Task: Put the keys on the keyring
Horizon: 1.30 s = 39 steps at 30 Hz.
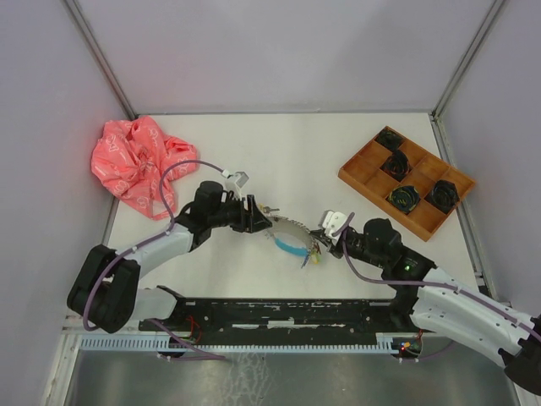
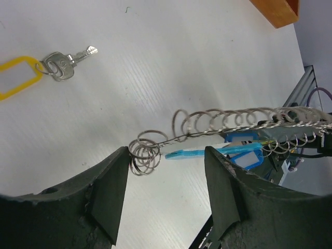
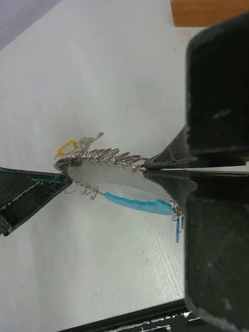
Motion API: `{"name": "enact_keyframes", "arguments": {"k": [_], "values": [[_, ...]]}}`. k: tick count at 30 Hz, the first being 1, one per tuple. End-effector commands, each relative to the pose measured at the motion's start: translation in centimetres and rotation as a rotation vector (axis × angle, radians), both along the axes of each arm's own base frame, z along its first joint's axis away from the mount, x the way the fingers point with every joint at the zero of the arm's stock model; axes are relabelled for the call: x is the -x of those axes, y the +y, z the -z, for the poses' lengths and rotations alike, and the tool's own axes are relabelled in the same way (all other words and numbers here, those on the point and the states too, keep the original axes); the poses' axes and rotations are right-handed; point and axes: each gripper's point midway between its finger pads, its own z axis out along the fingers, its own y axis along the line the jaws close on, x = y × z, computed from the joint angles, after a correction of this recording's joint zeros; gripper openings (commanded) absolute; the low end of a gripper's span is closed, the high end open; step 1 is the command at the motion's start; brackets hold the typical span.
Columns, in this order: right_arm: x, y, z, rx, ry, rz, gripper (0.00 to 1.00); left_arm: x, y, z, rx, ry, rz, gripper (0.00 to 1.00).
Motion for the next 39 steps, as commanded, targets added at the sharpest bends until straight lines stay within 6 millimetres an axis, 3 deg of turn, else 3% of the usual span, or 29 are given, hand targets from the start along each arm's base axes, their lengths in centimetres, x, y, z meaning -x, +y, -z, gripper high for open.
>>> {"name": "enact_keyframes", "arguments": {"k": [1, 6, 9, 12, 22, 31, 39], "values": [[0.3, 0.8, -3.3, -0.035, 0.007, -0.027, 0.01, -2.8, -0.9, -2.7, -0.004, -0.103, 0.005, 0.69], [-0.3, 0.6, -3.4, -0.04, 0.014, 0.008, 0.01, -3.9, -2.8, -2.9, 0.048, -0.096, 0.04, 0.75], [-0.6, 0.6, -3.4, -0.033, 0.021, 0.023, 0.01, -3.7, -4.4, -3.0, 0.065, -0.105, 0.089, 0.77], [-1.0, 0.8, -3.0, -0.007, 0.016, 0.027, 0.01, -3.1, -5.3, -4.3, 0.135, -0.173, 0.134, 0.78], [-2.4, 2.0, -3.5, 0.022, 0.086, 0.06, 0.01, 0.6, -4.1, -7.7, 0.208, -0.441, 0.252, 0.81], [-1.9, 2.9, -3.9, -0.009, 0.08, 0.005, 0.0, 3.3, -5.1, -9.4, 0.31, -0.573, 0.351, 0.74], [-1.5, 3.5, -4.6, -0.064, 0.029, -0.045, 0.01, 4.8, -5.9, -11.1, 0.323, -0.794, 0.45, 0.78]]}}
